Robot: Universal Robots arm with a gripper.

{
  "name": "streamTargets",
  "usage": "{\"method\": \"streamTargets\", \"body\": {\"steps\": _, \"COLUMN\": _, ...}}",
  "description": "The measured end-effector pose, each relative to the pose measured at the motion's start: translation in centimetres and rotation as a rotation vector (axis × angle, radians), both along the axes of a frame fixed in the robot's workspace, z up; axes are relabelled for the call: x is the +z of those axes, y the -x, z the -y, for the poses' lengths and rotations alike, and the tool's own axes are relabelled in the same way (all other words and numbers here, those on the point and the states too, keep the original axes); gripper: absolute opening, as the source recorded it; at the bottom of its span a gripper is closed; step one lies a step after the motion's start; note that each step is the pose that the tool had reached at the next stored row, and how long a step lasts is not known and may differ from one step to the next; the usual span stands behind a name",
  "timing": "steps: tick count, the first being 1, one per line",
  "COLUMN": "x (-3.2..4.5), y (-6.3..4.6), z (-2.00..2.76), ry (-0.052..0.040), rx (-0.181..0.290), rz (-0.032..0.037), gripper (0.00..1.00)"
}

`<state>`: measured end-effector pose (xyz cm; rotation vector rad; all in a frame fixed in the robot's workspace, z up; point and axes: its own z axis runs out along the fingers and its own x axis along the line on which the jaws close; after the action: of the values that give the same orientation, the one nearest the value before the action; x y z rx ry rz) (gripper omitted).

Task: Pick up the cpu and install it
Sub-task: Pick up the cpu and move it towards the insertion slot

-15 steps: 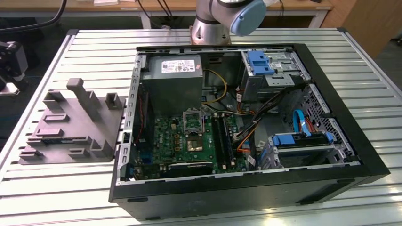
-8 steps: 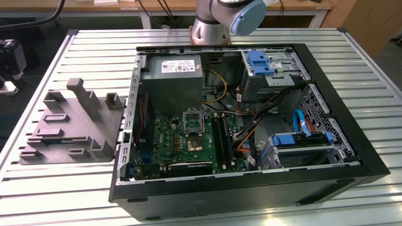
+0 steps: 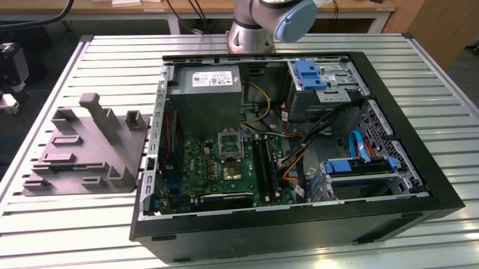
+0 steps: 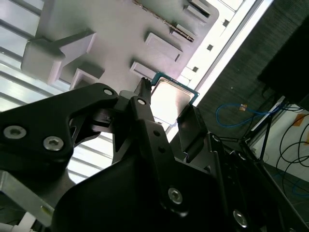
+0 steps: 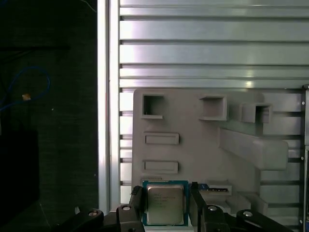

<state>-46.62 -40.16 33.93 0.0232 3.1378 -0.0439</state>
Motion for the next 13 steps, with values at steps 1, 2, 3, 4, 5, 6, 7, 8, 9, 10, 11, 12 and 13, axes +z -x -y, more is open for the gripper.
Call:
{"method": "streamTargets", "body": {"steps": 1, "x": 0.09, "y": 0.0, "z": 0.0, "ry": 0.0002, "rx": 0.0, "rz": 0.0, "gripper": 0.47}}
{"method": "streamTargets", "body": {"steps": 2, "x": 0.17, "y": 0.0, "z": 0.0, "ry": 0.0003, "rx": 0.0, "rz": 0.0, "gripper": 0.47}}
{"method": "streamTargets", "body": {"steps": 3, "x": 0.43, "y": 0.0, "z": 0.0, "ry": 0.0007, "rx": 0.0, "rz": 0.0, "gripper": 0.47}}
{"method": "streamTargets", "body": {"steps": 4, "x": 0.53, "y": 0.0, "z": 0.0, "ry": 0.0009, "rx": 0.0, "rz": 0.0, "gripper": 0.47}}
{"method": "streamTargets", "body": {"steps": 5, "x": 0.61, "y": 0.0, "z": 0.0, "ry": 0.001, "rx": 0.0, "rz": 0.0001, "gripper": 0.47}}
{"method": "streamTargets", "body": {"steps": 6, "x": 0.7, "y": 0.0, "z": 0.0, "ry": 0.0011, "rx": 0.0, "rz": 0.0, "gripper": 0.47}}
{"method": "streamTargets", "body": {"steps": 7, "x": 0.79, "y": 0.0, "z": 0.0, "ry": 0.0012, "rx": 0.0, "rz": 0.0, "gripper": 0.47}}
{"method": "streamTargets", "body": {"steps": 8, "x": 0.88, "y": 0.0, "z": 0.0, "ry": 0.0014, "rx": 0.0, "rz": 0.0, "gripper": 0.47}}
{"method": "streamTargets", "body": {"steps": 9, "x": 0.97, "y": 0.0, "z": 0.0, "ry": 0.0015, "rx": 0.0, "rz": 0.0001, "gripper": 0.47}}
{"method": "streamTargets", "body": {"steps": 10, "x": 1.06, "y": 0.0, "z": 0.0, "ry": 0.0016, "rx": 0.0, "rz": 0.0, "gripper": 0.47}}
{"method": "streamTargets", "body": {"steps": 11, "x": 1.15, "y": 0.0, "z": 0.0, "ry": 0.0016, "rx": 0.0, "rz": 0.0001, "gripper": 0.47}}
{"method": "streamTargets", "body": {"steps": 12, "x": 1.24, "y": 0.0, "z": 0.0, "ry": 0.0016, "rx": 0.0, "rz": 0.0, "gripper": 0.47}}
{"method": "streamTargets", "body": {"steps": 13, "x": 1.34, "y": 0.0, "z": 0.0, "ry": 0.0017, "rx": 0.0, "rz": 0.0, "gripper": 0.47}}
